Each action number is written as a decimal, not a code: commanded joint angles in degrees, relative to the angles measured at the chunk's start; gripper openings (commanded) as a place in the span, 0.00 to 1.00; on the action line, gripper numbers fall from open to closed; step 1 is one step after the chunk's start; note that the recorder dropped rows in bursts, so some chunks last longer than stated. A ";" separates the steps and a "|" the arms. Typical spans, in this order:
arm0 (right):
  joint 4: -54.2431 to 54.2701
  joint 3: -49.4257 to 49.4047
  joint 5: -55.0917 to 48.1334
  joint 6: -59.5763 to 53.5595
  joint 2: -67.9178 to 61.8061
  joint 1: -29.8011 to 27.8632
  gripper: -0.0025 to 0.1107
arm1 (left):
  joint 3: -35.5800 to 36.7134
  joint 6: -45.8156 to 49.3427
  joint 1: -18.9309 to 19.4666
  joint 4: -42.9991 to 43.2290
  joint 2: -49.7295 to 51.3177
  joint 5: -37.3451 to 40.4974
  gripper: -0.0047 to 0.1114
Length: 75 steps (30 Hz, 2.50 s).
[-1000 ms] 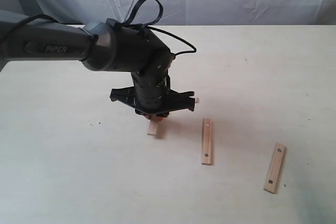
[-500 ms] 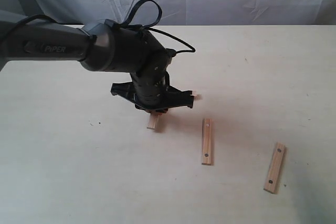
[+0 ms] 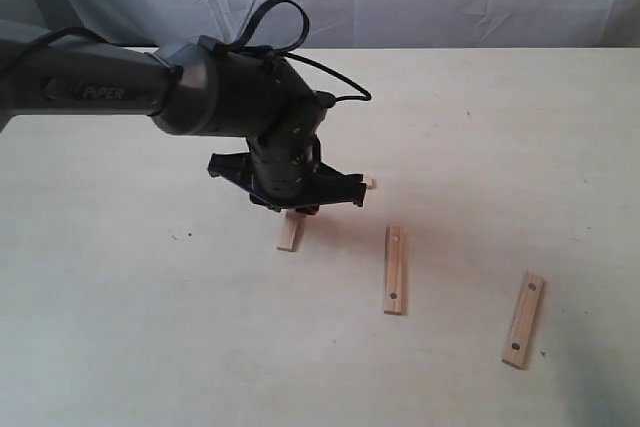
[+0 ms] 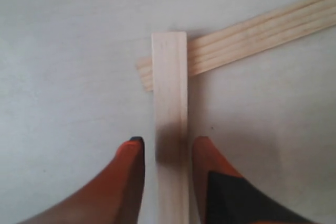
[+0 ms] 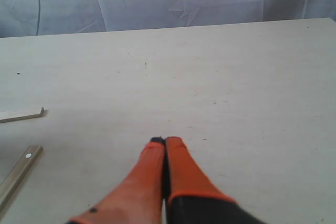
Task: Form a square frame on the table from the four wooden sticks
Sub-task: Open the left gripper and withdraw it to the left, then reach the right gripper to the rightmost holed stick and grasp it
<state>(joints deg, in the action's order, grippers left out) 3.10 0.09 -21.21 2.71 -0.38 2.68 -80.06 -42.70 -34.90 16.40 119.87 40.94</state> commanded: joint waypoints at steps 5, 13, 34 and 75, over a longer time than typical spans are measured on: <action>-0.06 -0.09 0.89 -0.19 0.38 -0.31 0.01 | 0.10 4.51 1.10 1.00 -8.24 2.26 0.15; -0.19 -0.09 0.88 -0.19 0.38 -0.31 0.01 | 0.50 13.98 8.68 -2.89 -18.23 6.95 0.04; 0.19 -0.09 31.21 -0.19 0.38 -0.31 0.01 | 37.02 19.62 13.12 -5.84 -67.18 -12.55 0.04; 14.74 29.43 -18.34 5.00 -49.75 0.25 0.01 | 43.25 19.62 13.12 -3.93 -84.87 -2.64 0.04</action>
<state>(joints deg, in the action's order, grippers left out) 15.75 28.14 -38.71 7.68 -44.15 2.68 -36.93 -23.15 -22.05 12.23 35.36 36.98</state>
